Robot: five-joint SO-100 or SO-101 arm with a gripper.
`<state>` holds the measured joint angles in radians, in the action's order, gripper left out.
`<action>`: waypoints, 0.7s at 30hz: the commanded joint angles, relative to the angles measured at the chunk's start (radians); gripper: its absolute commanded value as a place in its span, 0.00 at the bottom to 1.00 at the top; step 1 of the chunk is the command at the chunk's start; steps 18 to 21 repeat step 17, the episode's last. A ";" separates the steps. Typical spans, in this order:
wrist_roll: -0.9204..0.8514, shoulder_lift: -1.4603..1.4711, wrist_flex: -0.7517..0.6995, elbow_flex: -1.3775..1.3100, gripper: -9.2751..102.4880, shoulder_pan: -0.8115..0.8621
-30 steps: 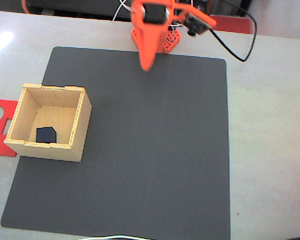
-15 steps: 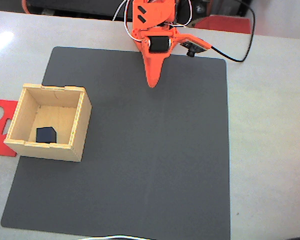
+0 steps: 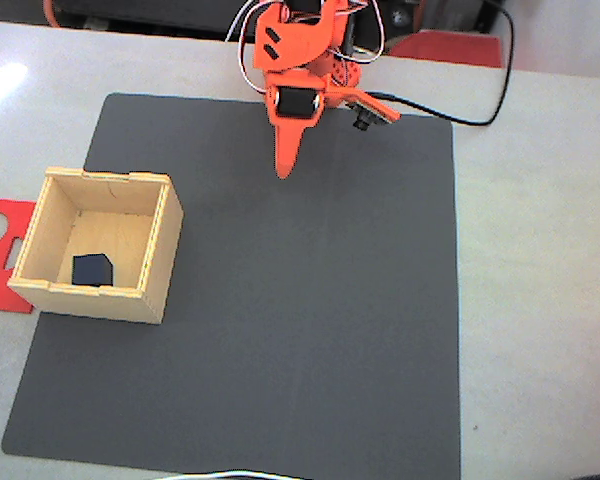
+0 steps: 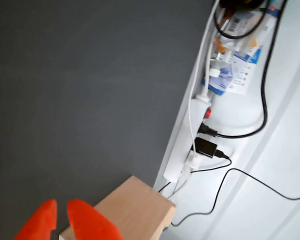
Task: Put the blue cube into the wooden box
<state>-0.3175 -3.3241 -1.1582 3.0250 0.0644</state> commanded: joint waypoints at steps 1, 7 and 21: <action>0.029 -0.015 -0.005 -0.002 0.09 0.028; 0.072 -0.014 0.000 -0.002 0.09 0.066; 0.067 -0.014 0.000 -0.002 0.09 0.064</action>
